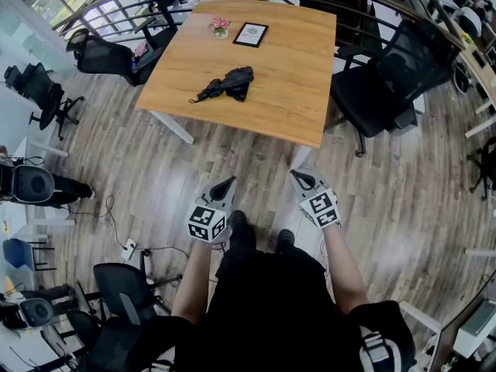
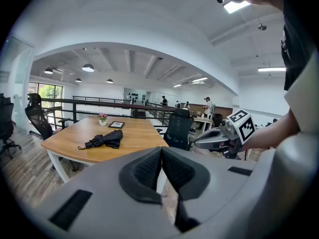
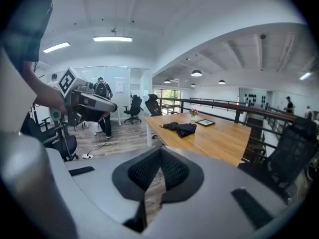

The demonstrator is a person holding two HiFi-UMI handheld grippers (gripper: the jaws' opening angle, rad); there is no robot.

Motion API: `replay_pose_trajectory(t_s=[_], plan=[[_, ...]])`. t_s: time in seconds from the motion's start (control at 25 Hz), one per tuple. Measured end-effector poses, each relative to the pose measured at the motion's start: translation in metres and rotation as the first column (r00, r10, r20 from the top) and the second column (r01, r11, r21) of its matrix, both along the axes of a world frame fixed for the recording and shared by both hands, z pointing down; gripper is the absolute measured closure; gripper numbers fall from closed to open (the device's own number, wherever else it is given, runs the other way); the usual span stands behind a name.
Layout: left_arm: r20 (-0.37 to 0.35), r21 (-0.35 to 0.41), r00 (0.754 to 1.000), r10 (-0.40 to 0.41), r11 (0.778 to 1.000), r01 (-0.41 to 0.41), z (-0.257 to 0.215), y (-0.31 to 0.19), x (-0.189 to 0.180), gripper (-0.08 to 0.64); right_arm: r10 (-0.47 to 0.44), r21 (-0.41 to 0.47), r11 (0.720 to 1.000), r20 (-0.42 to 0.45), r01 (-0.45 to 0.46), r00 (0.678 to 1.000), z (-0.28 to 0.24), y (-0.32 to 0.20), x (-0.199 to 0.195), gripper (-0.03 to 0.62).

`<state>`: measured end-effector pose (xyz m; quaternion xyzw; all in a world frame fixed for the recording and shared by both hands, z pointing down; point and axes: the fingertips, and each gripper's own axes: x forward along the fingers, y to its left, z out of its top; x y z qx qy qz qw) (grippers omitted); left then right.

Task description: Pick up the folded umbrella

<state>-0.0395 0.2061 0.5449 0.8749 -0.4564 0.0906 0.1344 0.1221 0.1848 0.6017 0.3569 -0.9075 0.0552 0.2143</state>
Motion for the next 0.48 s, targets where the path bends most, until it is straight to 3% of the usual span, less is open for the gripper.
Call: replay_pose_trajectory(t_s=[0.48], plan=[[0.009, 0.026, 0.997, -0.078, 0.997, 0.078, -0.010, 0.038, 0.013, 0.538, -0.078, 0.029, 0.997, 0.007, 0.078, 0.997, -0.006, 0.024, 0.009, 0.584]])
